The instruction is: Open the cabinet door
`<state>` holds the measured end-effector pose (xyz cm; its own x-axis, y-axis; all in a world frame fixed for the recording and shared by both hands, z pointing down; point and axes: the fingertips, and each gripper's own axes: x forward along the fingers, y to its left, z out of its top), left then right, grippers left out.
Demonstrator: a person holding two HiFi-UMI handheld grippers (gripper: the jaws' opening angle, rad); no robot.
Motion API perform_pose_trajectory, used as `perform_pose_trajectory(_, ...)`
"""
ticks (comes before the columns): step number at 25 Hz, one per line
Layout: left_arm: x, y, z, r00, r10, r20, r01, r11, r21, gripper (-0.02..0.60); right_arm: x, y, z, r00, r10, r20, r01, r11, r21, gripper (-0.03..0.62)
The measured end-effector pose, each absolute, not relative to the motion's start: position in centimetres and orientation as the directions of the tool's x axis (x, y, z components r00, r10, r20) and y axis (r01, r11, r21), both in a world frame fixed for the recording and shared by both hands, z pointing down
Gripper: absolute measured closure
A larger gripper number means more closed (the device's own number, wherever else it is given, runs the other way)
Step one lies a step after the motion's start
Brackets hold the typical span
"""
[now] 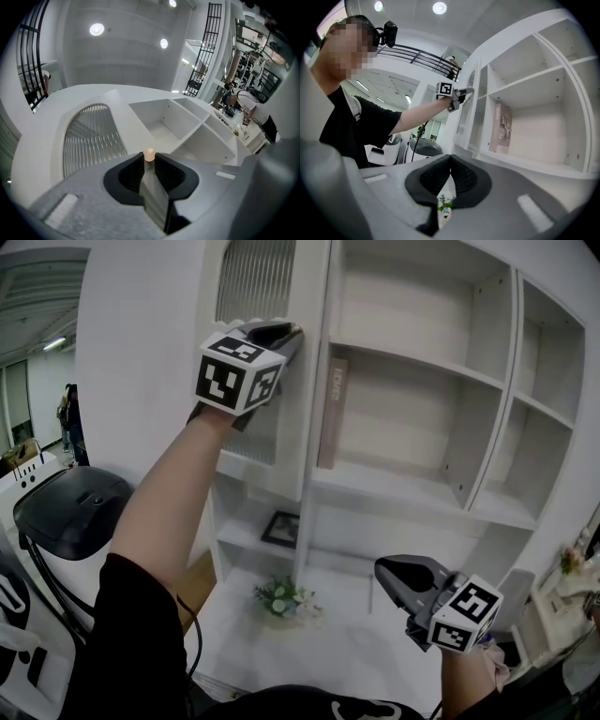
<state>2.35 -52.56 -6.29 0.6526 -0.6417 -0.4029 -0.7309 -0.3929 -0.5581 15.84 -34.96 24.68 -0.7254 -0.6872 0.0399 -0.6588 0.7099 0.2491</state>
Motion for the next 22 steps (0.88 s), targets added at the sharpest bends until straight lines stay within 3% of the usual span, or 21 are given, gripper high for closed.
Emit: perform_pose_trajectory(22, -1.2, -48.7, -6.2, 0.771, -0.516, -0.374, -0.626, -0.505, -0.594, 0.511, 5.2, -32.8, 23.6, -0.657, -0.753, -0.042, -0.745, 0.64, 0.19, 0.6)
